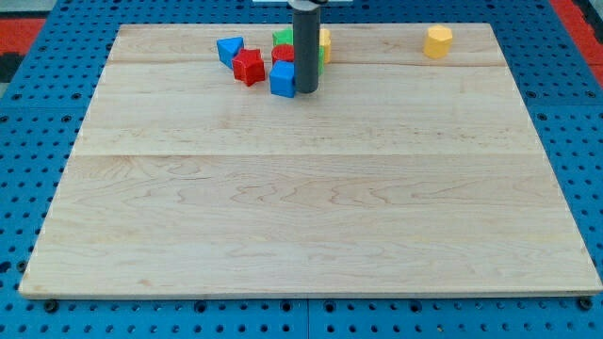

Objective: Move the yellow hexagon towards the blue cube

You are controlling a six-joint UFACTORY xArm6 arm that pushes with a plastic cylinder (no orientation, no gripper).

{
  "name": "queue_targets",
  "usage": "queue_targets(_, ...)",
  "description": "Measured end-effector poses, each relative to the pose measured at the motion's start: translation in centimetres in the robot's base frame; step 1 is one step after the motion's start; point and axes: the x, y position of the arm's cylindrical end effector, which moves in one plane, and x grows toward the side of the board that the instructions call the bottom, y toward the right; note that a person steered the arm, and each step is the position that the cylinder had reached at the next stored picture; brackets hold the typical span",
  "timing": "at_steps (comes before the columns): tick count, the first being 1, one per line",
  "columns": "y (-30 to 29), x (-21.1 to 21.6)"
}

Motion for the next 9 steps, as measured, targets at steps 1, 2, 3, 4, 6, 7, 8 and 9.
queue_targets(1, 2.3, -0.3)
queue_targets(2, 13.9, 0.1)
queue_targets(3, 26.4, -0.9)
queue_targets(4, 33.4, -4.7)
queue_targets(6, 30.3, -9.2)
queue_targets(7, 24.9, -10.3)
queue_targets(8, 18.3, -10.3)
queue_targets(9, 15.5, -6.4)
